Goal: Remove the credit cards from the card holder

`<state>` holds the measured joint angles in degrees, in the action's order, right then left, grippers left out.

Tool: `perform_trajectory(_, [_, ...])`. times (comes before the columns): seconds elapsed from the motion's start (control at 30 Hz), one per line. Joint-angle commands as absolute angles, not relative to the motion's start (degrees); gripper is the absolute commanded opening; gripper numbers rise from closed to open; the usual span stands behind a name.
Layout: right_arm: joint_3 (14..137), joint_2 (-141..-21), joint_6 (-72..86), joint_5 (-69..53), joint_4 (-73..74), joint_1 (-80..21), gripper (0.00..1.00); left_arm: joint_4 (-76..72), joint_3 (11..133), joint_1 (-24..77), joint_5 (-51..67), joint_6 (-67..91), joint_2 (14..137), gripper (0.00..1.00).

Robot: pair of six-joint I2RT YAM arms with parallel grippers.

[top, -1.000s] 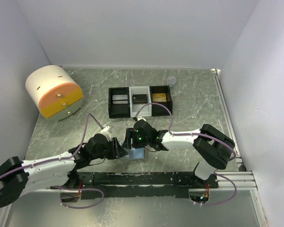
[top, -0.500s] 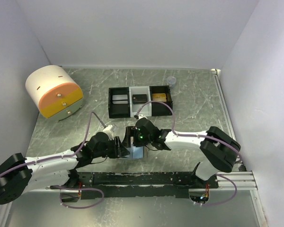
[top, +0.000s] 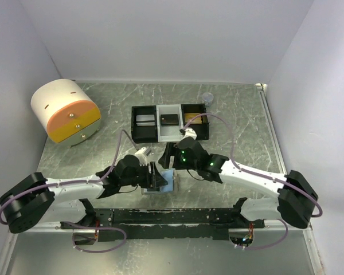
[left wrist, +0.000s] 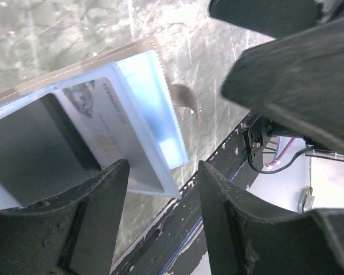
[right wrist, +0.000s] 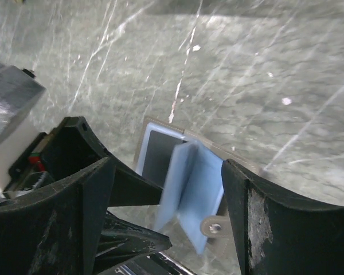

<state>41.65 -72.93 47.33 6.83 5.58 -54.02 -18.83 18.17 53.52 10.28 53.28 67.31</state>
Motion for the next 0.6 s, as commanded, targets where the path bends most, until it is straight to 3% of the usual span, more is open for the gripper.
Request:
perform_trajectory(0.0, [39.1,-67.1,47.3,13.0,11.0,-52.8,0.76,-24.0,21.7,55.2,12.9,51.7,72.2,0.64])
perform_trajectory(0.37, [33.6,-61.6,48.8,7.4,7.1,-52.4,0.72,-13.1,23.6,57.1,6.5,51.2,64.1,0.74])
perform_trajectory(0.57, [30.9,-61.8,49.3,-2.1,-1.0,-52.3,0.54,-1.9,21.1,57.2,-2.0,54.1,53.0,0.75])
